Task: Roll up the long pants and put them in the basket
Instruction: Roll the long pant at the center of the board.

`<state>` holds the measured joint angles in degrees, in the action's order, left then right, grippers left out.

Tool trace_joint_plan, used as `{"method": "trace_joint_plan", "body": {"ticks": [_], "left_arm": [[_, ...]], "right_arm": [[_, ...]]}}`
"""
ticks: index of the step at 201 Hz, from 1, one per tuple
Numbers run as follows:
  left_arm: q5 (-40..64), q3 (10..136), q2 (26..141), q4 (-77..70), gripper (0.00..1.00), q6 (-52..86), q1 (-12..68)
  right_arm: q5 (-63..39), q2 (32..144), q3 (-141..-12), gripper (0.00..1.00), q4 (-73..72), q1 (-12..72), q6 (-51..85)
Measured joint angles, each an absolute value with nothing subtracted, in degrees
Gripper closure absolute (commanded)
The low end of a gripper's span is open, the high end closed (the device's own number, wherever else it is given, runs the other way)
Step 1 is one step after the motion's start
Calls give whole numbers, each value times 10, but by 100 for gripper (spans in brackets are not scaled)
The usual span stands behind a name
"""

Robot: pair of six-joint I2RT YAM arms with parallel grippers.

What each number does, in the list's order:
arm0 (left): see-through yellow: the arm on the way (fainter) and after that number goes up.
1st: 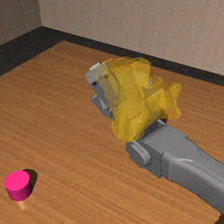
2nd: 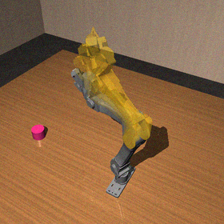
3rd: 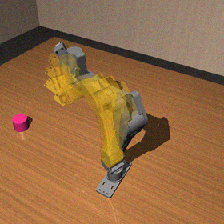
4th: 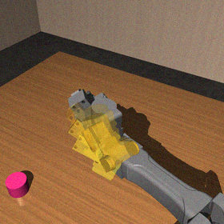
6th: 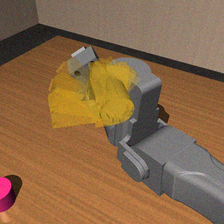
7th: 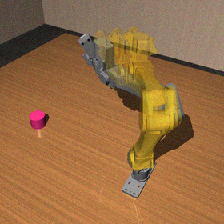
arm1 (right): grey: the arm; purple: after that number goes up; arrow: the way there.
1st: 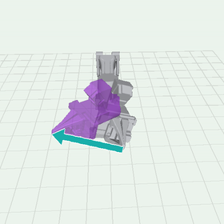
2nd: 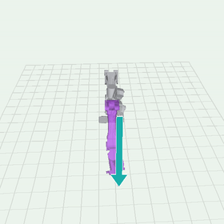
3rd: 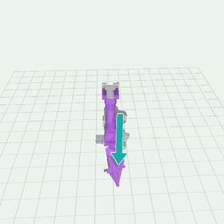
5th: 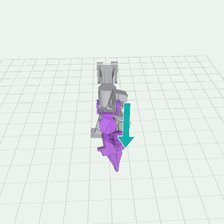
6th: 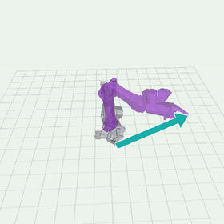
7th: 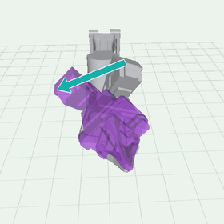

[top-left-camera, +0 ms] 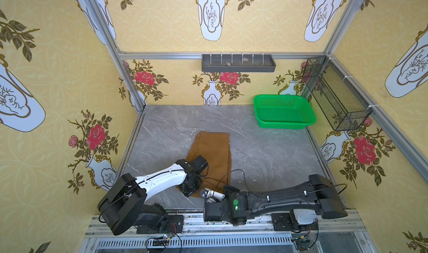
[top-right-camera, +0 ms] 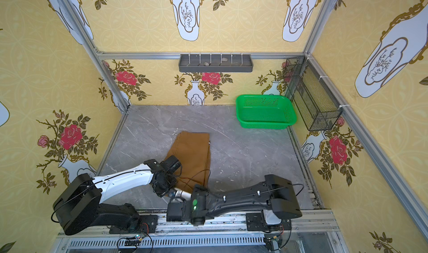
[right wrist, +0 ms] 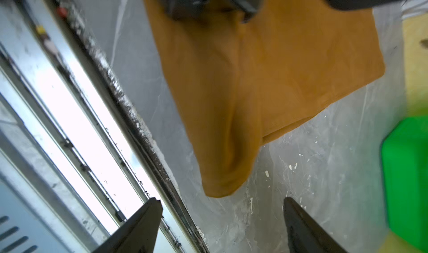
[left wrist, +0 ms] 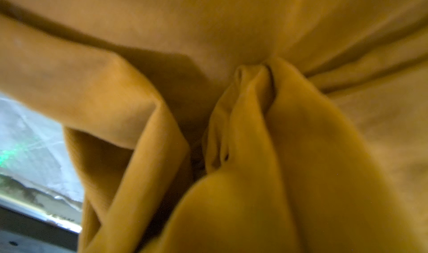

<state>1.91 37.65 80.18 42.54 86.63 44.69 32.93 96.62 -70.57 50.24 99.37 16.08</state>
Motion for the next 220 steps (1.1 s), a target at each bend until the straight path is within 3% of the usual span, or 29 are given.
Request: {"method": "trace_joint_plan", "body": {"ticks": [62, 107, 162, 176, 198, 220], "left_arm": [[20, 362, 785, 412, 100, 871, 447], [21, 351, 770, 403, 100, 875, 447], [21, 340, 758, 393, 100, 880, 447], [22, 340, 758, 392, 100, 882, 447], [22, 339, 758, 391, 100, 886, 447], [23, 340, 758, 391, 100, 886, 447]], "right_arm": [[479, 1055, -642, 17, 342, 1018, 41], [486, 1076, -592, 18, 218, 988, -9], [479, 1066, -548, 26, 138, 952, -17], [477, 1064, -538, 37, 115, 946, -20], [452, 1065, -527, 70, 89, 935, -29], [418, 1067, -526, 92, 80, 926, -31]]}}
